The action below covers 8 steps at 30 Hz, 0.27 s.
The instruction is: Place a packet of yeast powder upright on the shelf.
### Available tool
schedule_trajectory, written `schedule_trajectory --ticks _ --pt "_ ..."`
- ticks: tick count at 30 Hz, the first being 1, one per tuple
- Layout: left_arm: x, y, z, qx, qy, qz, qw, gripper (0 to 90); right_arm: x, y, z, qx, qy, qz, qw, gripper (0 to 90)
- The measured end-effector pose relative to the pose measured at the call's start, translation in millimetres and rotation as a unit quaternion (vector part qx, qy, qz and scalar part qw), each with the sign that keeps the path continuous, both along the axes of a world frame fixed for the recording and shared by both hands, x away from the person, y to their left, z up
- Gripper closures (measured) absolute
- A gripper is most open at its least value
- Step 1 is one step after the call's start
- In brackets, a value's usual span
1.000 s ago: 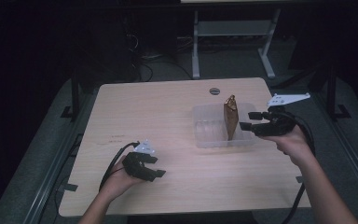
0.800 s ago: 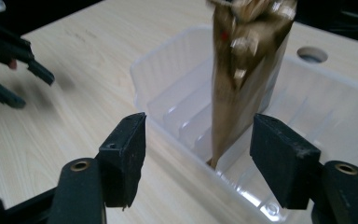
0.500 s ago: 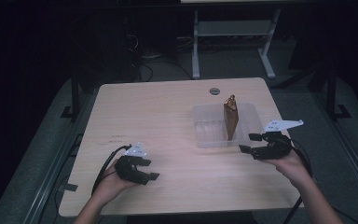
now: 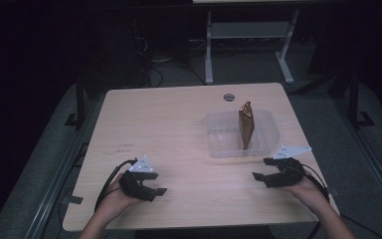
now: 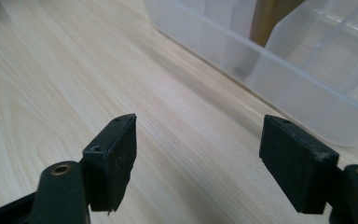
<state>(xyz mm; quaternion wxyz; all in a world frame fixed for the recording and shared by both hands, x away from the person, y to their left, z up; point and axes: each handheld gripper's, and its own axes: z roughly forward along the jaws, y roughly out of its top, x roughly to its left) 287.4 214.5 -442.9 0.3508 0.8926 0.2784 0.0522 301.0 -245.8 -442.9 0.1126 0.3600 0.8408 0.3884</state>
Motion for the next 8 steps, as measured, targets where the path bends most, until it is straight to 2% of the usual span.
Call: schedule_trajectory --ticks 2,3,5,8 --pt "-0.7 -0.6 -1.0 -0.003 0.003 0.003 1.0 32.8 -0.3 1.0 -1.4 -0.005 0.0 0.003 1.0 26.2" --pt "-0.3 -0.4 -1.1 0.003 0.003 -0.002 1.0 32.5 -0.5 2.0 -4.2 -0.02 0.002 0.007 0.9998 25.8" --pt "-0.7 -2.0 -2.4 -0.002 0.003 0.001 1.0 32.4 -0.5 1.7 -4.7 -0.024 0.002 0.009 0.9997 25.5" --pt "0.1 -2.7 -2.7 0.003 0.003 -0.003 1.0 32.0 -0.3 0.1 -5.1 -0.02 -0.001 0.006 0.9998 25.3"
